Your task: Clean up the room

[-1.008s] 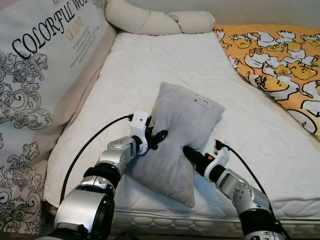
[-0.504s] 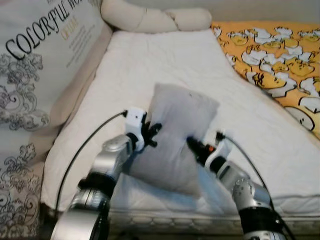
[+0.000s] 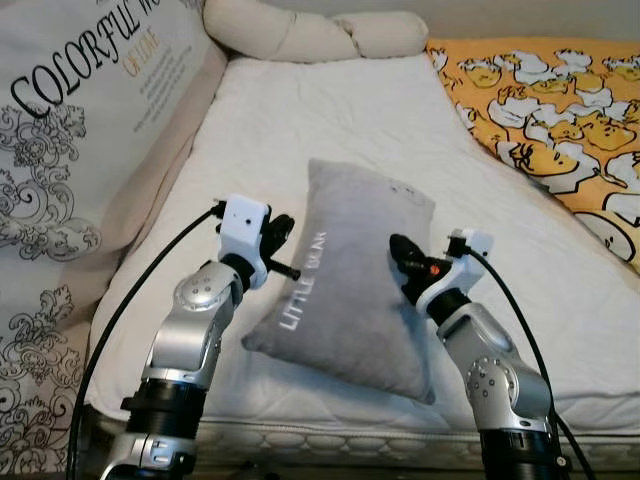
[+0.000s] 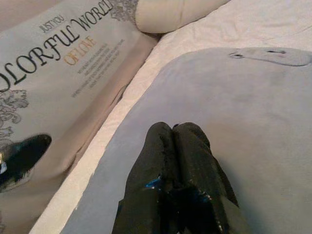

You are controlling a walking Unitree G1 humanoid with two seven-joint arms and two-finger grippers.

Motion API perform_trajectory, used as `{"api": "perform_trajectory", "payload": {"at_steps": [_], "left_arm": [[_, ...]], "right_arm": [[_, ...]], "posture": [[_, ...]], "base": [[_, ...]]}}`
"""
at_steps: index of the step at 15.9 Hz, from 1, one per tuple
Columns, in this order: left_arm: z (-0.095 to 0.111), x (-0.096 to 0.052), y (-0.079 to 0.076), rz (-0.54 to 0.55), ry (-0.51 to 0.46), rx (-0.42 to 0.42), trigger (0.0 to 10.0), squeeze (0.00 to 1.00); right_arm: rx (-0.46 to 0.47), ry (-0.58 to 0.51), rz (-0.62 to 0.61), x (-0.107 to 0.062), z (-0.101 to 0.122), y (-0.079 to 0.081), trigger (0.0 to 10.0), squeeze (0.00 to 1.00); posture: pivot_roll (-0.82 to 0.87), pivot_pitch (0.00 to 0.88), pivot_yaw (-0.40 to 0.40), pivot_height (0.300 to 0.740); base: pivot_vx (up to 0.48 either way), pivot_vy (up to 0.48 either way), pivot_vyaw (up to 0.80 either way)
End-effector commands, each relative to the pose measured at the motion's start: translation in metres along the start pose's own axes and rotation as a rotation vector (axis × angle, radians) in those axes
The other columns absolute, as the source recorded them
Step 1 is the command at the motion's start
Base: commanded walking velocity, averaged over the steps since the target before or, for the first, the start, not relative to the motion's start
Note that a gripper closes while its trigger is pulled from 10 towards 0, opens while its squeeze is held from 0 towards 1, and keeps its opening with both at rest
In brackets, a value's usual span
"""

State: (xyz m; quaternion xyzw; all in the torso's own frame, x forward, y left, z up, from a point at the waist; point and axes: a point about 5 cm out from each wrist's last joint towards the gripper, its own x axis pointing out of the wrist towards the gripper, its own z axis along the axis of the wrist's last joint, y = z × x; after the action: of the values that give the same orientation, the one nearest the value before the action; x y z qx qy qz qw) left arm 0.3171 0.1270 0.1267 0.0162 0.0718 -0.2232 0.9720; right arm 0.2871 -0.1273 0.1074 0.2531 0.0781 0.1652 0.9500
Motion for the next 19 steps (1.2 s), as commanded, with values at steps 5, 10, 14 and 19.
{"api": "perform_trajectory", "payload": {"at_steps": [5,10,14,19], "left_arm": [[-0.016,0.019,0.001,-0.061,0.038,-0.235,10.0,1.0],[-0.016,0.039,0.006,-0.152,0.055,-0.377,10.0,1.0],[-0.031,0.04,0.006,-0.192,0.107,-0.447,10.0,1.0],[-0.039,0.039,0.0,-0.263,0.058,-0.711,10.0,1.0]], "right_arm": [[0.0,0.05,-0.138,-0.013,-0.007,-0.032,10.0,1.0],[0.146,0.048,-0.203,-0.017,-0.001,-0.077,10.0,1.0],[0.349,0.072,-0.17,-0.019,-0.012,-0.099,10.0,1.0],[0.601,0.046,-0.099,-0.024,-0.023,-0.11,10.0,1.0]], "posture": [[-0.16,0.0,0.048,0.74],[-0.17,0.0,0.055,0.74],[-0.17,0.01,0.064,0.74],[-0.14,0.038,0.058,0.74]], "base": [[0.0,0.0,0.0],[0.0,0.0,0.0],[0.0,0.0,0.0],[0.0,0.0,0.0]]}}
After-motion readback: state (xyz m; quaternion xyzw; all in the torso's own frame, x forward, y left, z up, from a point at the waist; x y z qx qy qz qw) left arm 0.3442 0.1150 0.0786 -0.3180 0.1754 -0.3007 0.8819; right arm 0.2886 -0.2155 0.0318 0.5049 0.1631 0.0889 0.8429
